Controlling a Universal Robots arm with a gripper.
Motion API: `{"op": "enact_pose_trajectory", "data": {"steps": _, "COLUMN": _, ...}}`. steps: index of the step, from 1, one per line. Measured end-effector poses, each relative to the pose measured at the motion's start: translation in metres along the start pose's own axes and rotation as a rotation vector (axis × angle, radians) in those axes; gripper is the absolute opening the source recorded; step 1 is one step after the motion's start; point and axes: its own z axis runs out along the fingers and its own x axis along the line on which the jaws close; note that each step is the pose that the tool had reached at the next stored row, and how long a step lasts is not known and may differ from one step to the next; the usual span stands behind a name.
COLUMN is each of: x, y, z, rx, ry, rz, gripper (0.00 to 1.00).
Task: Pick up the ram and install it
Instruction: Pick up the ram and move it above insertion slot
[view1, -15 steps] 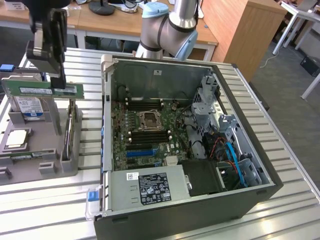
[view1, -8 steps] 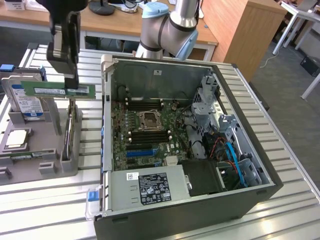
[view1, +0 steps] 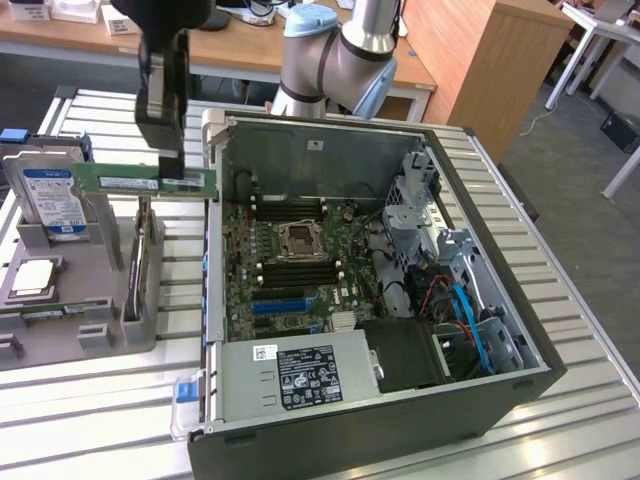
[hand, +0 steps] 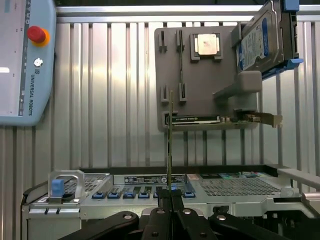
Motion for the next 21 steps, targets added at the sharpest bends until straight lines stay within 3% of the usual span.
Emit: {"op": "enact_pose_trajectory", "data": {"steps": 21, "x": -0.002, "y": -0.0671, "z": -0.0030, "rx": -0.0001, "ry": 0.0002, "rz": -0.004, "gripper": 0.12}}
